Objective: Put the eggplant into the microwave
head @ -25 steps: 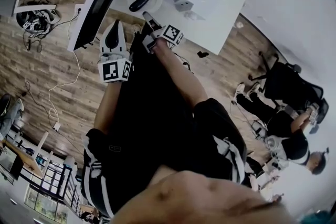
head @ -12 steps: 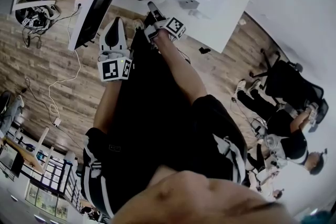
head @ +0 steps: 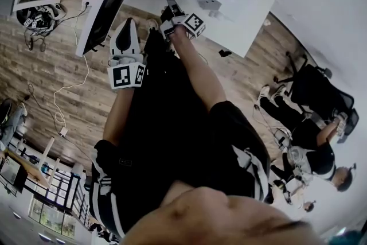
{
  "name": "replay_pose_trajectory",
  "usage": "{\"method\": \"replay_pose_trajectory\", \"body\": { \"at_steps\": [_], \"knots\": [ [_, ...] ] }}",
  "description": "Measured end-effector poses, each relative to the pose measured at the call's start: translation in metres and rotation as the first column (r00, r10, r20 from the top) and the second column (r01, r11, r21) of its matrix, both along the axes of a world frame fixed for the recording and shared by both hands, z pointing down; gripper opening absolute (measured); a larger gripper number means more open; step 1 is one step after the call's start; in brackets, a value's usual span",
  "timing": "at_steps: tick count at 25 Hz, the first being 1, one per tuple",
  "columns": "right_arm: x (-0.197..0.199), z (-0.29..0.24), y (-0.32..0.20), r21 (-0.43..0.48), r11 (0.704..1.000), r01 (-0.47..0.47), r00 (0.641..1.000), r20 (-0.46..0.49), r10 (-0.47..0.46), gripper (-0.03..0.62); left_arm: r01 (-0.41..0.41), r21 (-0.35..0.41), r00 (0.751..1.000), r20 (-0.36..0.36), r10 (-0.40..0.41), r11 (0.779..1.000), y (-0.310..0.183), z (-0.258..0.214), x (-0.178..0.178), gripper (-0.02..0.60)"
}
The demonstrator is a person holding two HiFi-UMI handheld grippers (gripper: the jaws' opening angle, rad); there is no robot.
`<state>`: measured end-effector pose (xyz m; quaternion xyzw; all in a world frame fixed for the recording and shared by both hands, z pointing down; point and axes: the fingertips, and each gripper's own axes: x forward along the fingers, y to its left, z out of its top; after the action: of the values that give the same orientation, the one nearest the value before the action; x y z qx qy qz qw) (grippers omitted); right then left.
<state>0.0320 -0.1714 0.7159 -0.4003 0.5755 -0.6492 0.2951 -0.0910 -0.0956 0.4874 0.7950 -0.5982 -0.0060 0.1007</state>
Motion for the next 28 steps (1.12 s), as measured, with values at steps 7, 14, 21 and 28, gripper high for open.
{"method": "replay_pose_trajectory", "body": {
  "at_steps": [7,14,21,28],
  "knots": [
    [0.007,0.012,-0.009,-0.025,0.999,-0.030,1.000,0.004,0.030,0.038,0.007,-0.005,1.000,-0.008,-0.007,1.000,-0.002,0.002,-0.001,0.032],
    [0.009,0.018,-0.018,-0.030,0.998,-0.061,0.998,0.029,0.061,0.038,0.014,-0.011,1.000,-0.010,-0.015,1.000,0.000,0.005,-0.006,0.032],
    [0.010,0.020,-0.024,-0.043,0.996,-0.080,0.996,0.046,0.081,0.038,0.017,-0.019,1.000,-0.011,-0.017,1.000,-0.001,0.006,-0.007,0.032],
    [0.013,0.022,-0.032,-0.027,0.995,-0.100,0.993,0.065,0.102,0.038,0.019,-0.023,1.000,-0.014,-0.019,1.000,-0.004,0.008,-0.007,0.032]
  ]
}}
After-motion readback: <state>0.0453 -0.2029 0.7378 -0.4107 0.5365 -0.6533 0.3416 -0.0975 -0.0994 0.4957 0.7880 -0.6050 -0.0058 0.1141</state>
